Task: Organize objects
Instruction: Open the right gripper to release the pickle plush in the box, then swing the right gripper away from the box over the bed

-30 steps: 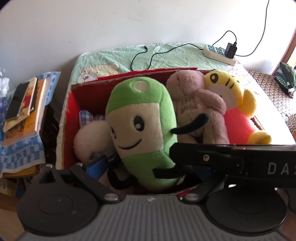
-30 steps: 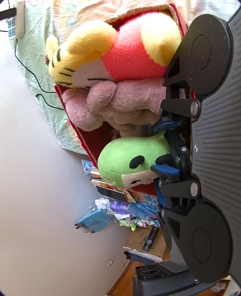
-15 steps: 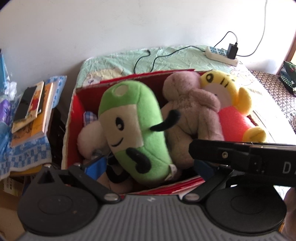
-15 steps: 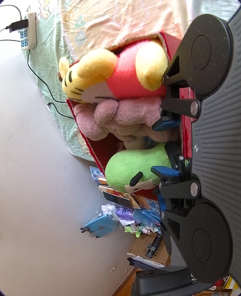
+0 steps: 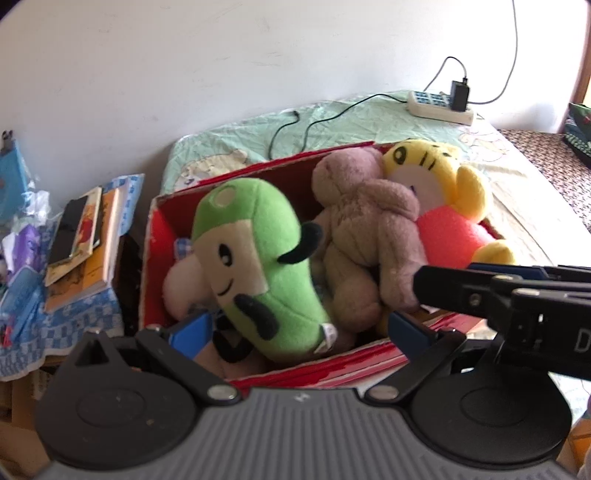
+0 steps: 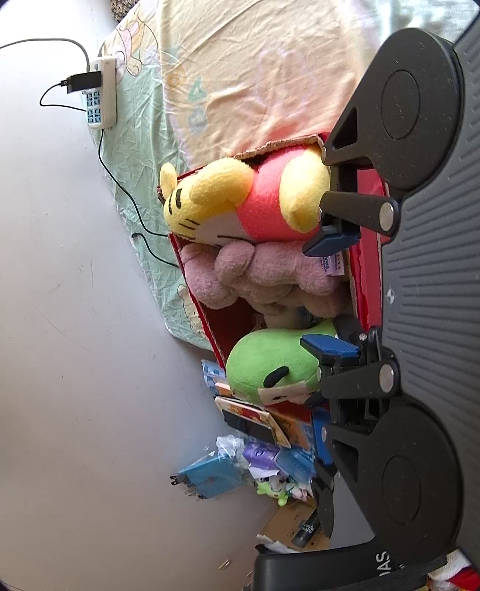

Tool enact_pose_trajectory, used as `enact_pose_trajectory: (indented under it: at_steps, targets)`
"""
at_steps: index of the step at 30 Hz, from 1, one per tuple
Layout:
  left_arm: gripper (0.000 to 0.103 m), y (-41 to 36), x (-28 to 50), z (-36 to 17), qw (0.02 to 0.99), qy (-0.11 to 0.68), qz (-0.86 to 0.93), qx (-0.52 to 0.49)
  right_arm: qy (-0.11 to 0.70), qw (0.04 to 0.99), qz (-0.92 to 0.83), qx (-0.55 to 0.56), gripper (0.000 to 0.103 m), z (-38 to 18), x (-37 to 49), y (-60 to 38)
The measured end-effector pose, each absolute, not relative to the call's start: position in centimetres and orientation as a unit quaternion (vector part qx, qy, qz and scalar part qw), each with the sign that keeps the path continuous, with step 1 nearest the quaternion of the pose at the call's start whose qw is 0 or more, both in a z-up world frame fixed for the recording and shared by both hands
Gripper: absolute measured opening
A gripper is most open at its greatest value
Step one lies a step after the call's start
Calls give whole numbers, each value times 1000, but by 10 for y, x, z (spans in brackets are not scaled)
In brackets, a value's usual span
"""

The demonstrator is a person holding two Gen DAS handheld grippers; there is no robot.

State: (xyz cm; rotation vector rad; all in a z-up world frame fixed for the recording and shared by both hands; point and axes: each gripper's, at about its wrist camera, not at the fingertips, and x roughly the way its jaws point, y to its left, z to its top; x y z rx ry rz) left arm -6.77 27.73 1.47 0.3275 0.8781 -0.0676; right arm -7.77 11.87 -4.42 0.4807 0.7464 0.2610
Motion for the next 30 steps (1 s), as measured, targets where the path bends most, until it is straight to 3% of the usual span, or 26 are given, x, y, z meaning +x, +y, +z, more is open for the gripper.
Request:
enact_pose_trajectory:
  at_steps: [11, 30]
  targets:
    - [100, 275, -84, 20, 892, 426, 6, 152, 360, 904, 150, 174, 50, -37, -82, 124]
    - [101, 224, -97, 5, 889, 442, 61, 105, 348, 895, 207, 186, 57, -34, -94, 46]
